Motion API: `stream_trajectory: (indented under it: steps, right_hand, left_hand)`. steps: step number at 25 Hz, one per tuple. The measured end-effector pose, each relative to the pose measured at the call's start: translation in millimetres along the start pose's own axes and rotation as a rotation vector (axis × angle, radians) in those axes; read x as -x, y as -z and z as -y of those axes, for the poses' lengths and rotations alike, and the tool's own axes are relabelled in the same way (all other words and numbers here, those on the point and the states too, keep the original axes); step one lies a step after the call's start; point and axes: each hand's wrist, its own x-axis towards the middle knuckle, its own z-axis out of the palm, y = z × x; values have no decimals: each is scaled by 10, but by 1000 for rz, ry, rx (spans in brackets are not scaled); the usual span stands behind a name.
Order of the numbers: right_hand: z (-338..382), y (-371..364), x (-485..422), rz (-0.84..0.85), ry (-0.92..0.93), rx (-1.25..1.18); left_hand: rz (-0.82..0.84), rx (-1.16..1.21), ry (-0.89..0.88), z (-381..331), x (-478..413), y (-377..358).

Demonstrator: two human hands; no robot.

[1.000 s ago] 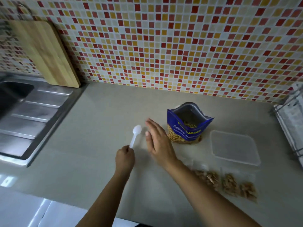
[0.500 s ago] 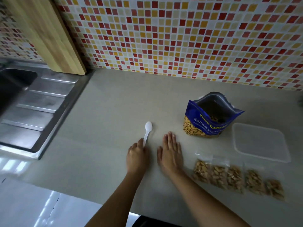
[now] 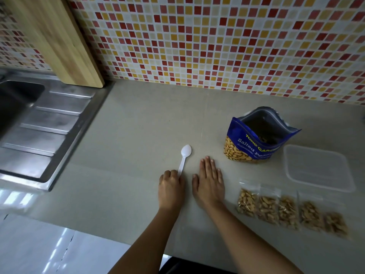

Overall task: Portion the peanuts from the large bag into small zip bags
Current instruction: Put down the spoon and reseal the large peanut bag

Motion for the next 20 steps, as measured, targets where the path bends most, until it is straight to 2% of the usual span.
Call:
stream_trajectory:
  steps: [5, 9, 11, 14, 16, 20]
  right_hand:
    - [51, 230, -31, 69, 50, -71]
    - [162, 902, -166, -196, 208, -11]
    - [235, 1312, -268, -276, 321, 13]
    - [72, 1965, -286, -425, 267, 27]
    - [-134, 2240, -344, -468, 202, 17]
    - [-821, 2503, -278, -359, 65, -175]
  left_hand:
    - [-17, 33, -21, -92, -78, 195]
    - [-76, 110, -217, -342, -558, 624]
    - [-107, 94, -293, -531, -820, 858]
    - [-110, 134, -476, -1091, -946, 1182]
    - [-22, 137, -577, -1454, -974, 1292]
    - [418, -128, -694, -1924, -953, 1248]
